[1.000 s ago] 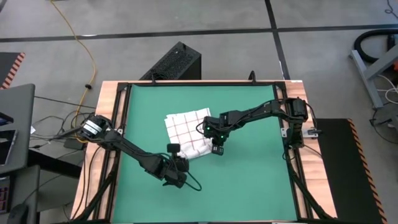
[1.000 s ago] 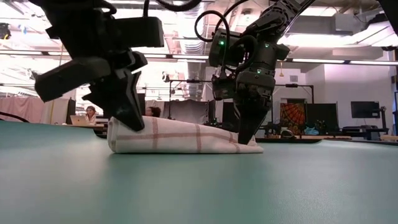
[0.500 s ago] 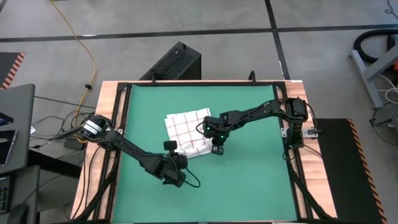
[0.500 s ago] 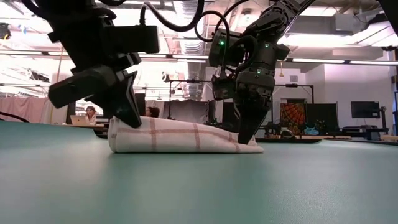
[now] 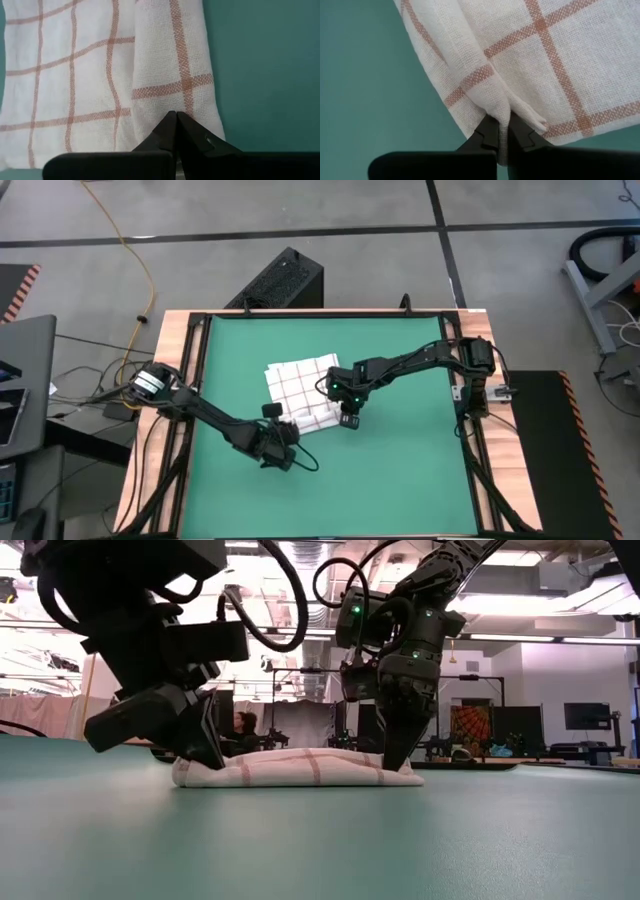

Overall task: Roll towel into tight, uniform cylinder
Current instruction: Roll the white towel

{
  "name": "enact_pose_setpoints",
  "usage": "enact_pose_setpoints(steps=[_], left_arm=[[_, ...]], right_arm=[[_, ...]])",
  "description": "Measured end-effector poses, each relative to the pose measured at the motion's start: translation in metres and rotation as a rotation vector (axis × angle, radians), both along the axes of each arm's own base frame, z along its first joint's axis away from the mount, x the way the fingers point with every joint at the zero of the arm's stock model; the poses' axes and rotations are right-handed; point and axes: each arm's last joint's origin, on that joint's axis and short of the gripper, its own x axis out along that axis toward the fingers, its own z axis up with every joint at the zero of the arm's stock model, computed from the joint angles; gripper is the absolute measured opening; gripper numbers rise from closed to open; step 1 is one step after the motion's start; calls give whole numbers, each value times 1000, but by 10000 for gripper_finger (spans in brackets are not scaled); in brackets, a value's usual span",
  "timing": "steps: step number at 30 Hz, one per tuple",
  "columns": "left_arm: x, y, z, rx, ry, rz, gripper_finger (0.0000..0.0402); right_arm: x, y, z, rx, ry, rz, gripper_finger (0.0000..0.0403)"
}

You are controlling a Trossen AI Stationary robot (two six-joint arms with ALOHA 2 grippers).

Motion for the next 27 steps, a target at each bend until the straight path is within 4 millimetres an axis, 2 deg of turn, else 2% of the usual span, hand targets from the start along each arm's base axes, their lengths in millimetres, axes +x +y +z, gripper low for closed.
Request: enact_pose_setpoints(steps=[5,9,15,19,23,27], left_arm=[[0,1,-1,3,5,-3,0],[0,1,-1,3,7,-7,0],[0,1,-1,3,8,-7,0],[-1,1,-1,5,13,-14,0],[0,1,-1,5,13,-13,0],[0,1,-1,8,20,-25,0]], right_arm=[[0,-1,0,-16,5,-14,60],[-3,-1,8,-43,-17,2,89],[-12,-6,30,-199,-30,5,100],[-19,-8,35,-215,-2,38,101],[-21,-8,57,-241,-108,97,102],[-34,2,76,-189,-339,263,101]])
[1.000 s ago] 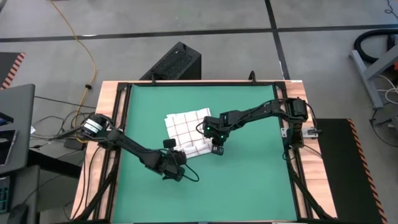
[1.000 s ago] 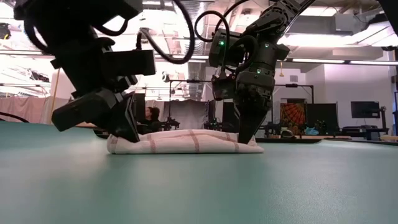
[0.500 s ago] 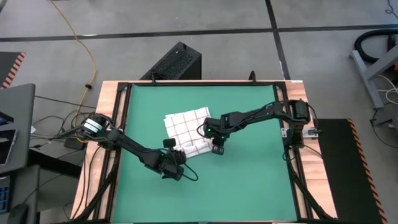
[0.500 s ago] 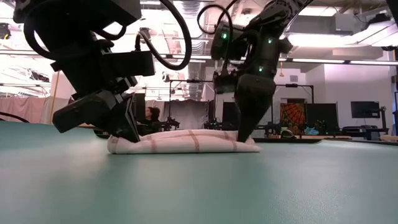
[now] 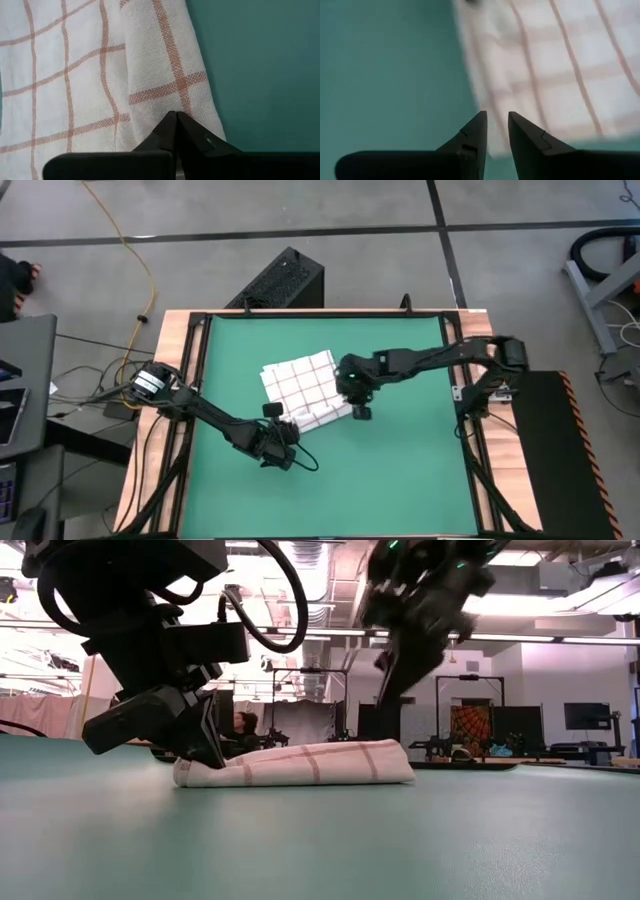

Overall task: Roll towel into tight, uniform cylinder
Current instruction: Roll the white towel

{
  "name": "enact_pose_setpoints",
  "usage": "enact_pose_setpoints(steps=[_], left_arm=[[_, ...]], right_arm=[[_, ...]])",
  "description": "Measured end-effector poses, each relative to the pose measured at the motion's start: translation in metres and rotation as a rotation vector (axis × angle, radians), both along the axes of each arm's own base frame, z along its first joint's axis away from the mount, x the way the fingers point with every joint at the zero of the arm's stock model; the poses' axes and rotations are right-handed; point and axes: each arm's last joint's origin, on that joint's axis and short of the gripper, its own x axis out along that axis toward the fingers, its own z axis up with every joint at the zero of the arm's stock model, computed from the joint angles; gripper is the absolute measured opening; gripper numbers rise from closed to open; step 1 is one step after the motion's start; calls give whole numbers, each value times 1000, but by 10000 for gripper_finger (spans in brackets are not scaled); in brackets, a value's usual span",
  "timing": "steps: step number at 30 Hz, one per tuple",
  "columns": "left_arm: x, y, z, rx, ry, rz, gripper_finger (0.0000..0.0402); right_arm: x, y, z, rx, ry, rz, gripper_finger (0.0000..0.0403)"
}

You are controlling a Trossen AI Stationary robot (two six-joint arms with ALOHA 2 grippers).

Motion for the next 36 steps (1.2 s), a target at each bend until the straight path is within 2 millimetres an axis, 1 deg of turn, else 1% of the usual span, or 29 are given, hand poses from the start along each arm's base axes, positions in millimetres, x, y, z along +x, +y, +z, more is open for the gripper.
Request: enact_pose_setpoints(steps=[2,5,8,11,16,20,23,27,30,34,36], left_arm=[[0,0,0,0,1,-1,0],[0,0,0,0,1,-1,0],[0,0,0,-3,3,-2,0],[0,0,0,-10,5,-4,0],[1,1,0,-11,10,-16,0],[3,5,0,-35,17,-7,0],[4,8,0,-41,21,-5,0],[4,9,0,-23,43,-39,0],[4,9,1,-4,65,-83,0],[2,11,6,24,91,-145,0],[2,13,9,38,104,-175,0]], right_arm=[[-9,5,6,37,-126,79,101],[-23,12,4,12,-278,119,101],[-31,16,-9,-108,-325,148,101],[-31,16,-20,-167,-346,129,101],[-24,7,-53,-162,-232,111,101],[-14,-5,-71,-171,-223,79,101],[-12,-14,-88,-154,-172,41,101],[-11,-22,-103,-115,-103,7,101],[-12,-23,-116,-76,-52,-8,101],[-12,-22,-124,-24,-17,-60,101],[-12,-21,-125,-16,-13,-68,101]])
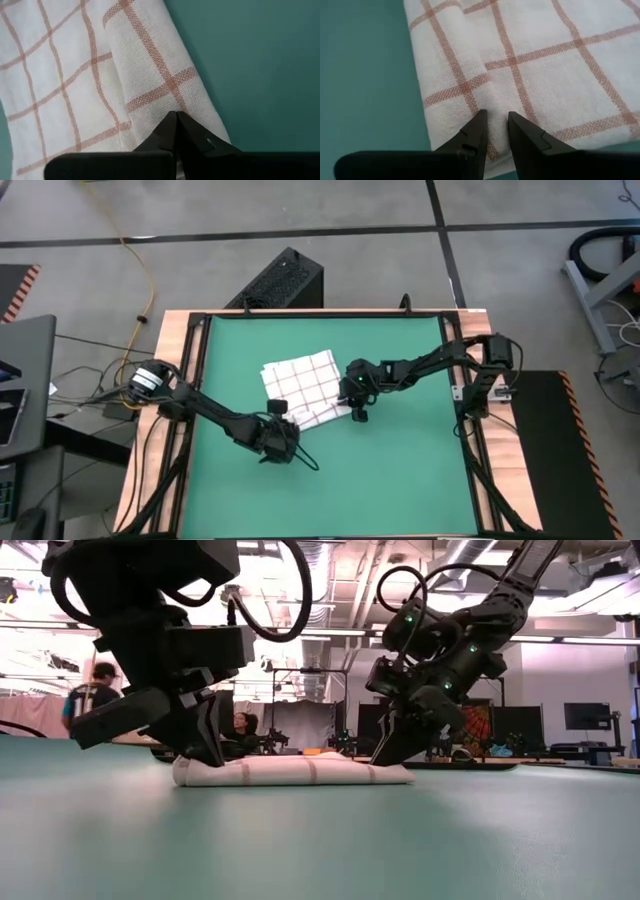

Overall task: Roll towel into tight, uniform cylinder
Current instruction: Roll the white towel

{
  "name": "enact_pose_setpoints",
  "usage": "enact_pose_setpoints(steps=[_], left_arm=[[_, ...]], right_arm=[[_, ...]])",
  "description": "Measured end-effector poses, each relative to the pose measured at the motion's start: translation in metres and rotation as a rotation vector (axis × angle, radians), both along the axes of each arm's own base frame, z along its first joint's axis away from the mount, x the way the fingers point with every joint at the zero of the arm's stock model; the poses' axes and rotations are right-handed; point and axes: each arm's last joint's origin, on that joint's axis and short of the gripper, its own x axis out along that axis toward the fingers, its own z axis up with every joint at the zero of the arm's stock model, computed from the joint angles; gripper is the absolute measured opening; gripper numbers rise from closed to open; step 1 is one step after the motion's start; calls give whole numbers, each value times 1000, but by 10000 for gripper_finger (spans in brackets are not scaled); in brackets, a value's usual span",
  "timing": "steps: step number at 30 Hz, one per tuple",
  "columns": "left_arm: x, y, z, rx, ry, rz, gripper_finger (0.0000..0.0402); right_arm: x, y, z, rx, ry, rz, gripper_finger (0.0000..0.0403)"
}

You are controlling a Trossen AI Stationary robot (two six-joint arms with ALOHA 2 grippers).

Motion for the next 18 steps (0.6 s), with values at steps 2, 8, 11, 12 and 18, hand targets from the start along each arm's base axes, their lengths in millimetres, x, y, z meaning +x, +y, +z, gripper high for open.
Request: enact_pose_setpoints(steps=[2,8,11,12,18], left_arm=[[0,3,0,17,22,-18,0],[-4,19,-9,22,24,4,0],[-5,25,-13,16,14,21,0],[-5,26,-14,12,8,25,0],[-5,33,-19,30,-3,8,0]], right_arm=[[0,0,0,-2,-5,-2,101],[-1,-3,0,68,1,-76,101],[-2,4,-2,81,10,-97,101],[-3,6,-3,90,5,-111,101],[-13,18,-11,136,-40,-188,101]])
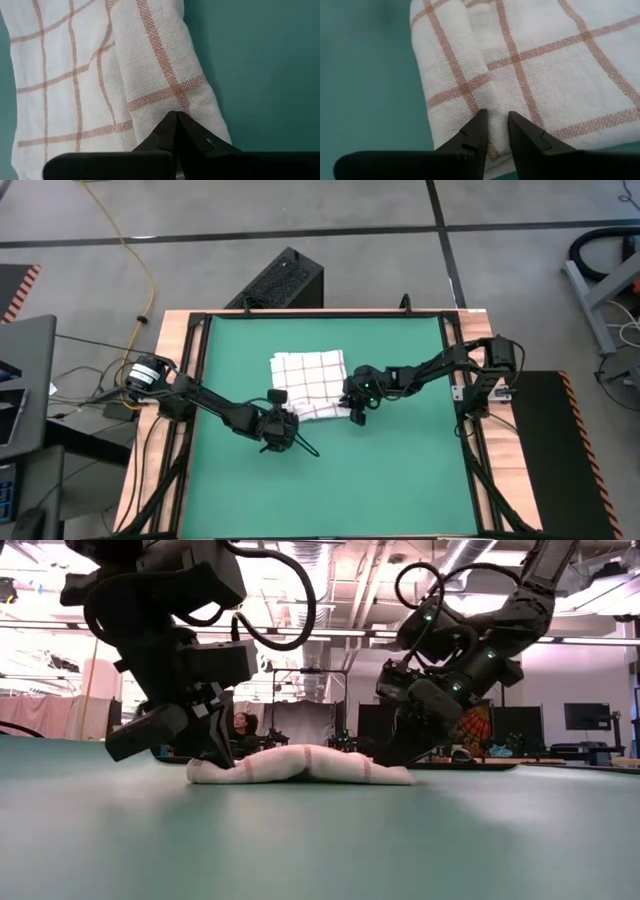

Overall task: Roll towel into tight, uniform cylinder
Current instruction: Roll the white towel

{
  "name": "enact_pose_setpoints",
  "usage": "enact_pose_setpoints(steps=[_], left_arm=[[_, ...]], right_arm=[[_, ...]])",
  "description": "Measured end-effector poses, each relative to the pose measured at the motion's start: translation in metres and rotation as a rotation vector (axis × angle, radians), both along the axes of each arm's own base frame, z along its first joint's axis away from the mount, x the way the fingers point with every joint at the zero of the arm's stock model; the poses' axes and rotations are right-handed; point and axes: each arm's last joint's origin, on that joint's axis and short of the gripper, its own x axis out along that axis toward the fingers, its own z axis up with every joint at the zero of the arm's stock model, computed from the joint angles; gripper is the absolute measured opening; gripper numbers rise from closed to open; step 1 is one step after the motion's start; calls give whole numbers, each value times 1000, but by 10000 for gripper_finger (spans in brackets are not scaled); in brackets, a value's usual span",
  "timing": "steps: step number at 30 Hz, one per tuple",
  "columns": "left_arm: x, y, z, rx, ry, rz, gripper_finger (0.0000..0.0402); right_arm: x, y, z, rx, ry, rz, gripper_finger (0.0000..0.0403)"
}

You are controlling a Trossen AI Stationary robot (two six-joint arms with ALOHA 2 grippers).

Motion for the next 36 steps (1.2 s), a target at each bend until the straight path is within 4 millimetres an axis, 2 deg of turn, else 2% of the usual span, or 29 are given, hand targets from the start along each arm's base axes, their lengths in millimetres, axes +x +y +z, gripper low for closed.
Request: enact_pose_setpoints(steps=[9,16,23,28,32,36], left_arm=[[1,11,-5,42,22,-73,0],[5,29,-4,59,51,-90,0],[2,43,12,-106,35,-122,0],[-4,55,24,-147,50,-165,0],[-4,65,28,-245,27,-154,0],[-1,68,29,-288,9,-176,0]], right_arm=[[-6,3,-4,53,-36,-115,101],[-16,6,-10,63,-56,-181,102],[-27,6,-15,84,-100,-230,102],[-30,6,-17,93,-116,-241,102],[-33,6,-12,88,-91,-240,102],[-42,2,7,65,-90,-273,102]])
